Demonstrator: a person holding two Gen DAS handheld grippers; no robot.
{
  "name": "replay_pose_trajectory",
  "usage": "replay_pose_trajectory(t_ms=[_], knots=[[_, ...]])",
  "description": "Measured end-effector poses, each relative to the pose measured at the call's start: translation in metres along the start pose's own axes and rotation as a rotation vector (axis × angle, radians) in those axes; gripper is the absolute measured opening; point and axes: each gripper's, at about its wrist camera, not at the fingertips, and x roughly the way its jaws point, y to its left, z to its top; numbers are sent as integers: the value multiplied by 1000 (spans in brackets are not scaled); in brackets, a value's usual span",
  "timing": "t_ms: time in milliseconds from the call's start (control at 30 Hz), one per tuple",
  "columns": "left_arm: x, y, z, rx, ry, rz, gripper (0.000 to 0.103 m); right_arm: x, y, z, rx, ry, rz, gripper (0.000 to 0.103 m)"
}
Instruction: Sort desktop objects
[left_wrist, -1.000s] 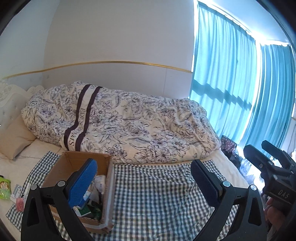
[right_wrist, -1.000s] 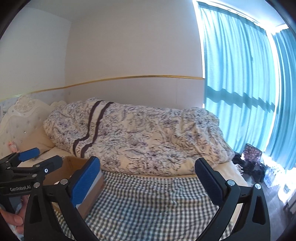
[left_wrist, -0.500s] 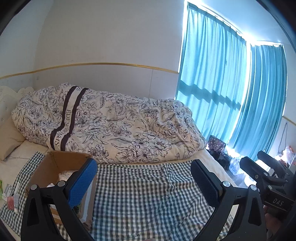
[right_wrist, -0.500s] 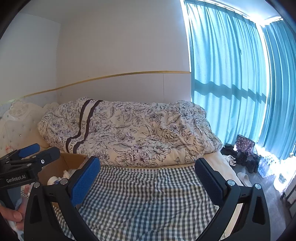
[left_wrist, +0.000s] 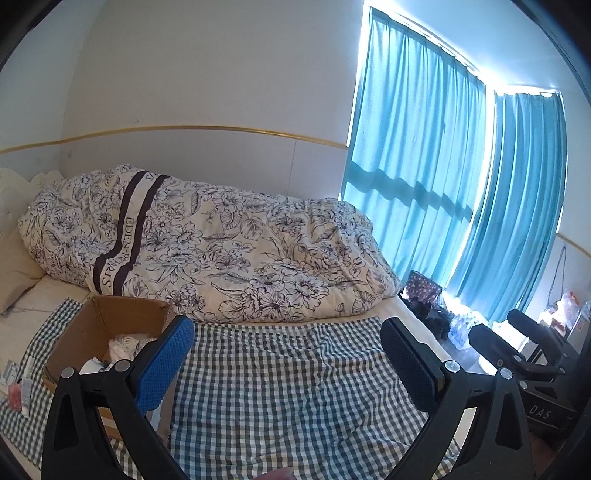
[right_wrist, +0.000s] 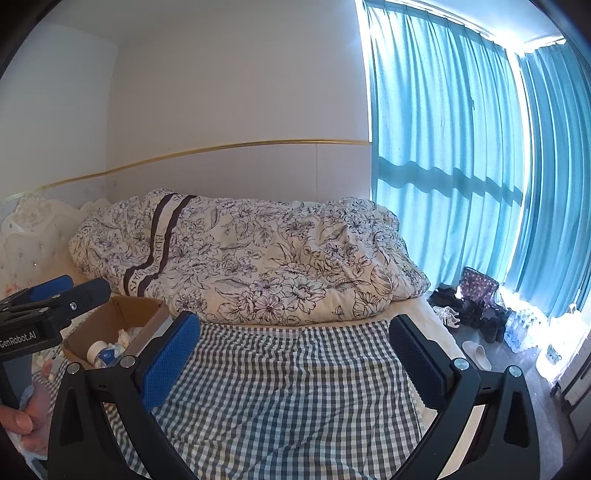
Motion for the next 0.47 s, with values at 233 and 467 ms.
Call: replay_pose_trajectory(t_ms=[233,467], knots=[[-1,-1,-4,21,-9,22,103,-2,0,-5,1,5,-2,103],[-2,-7,-8,49,-9,20,103,-2,-3,-8,11,10,-1,103]])
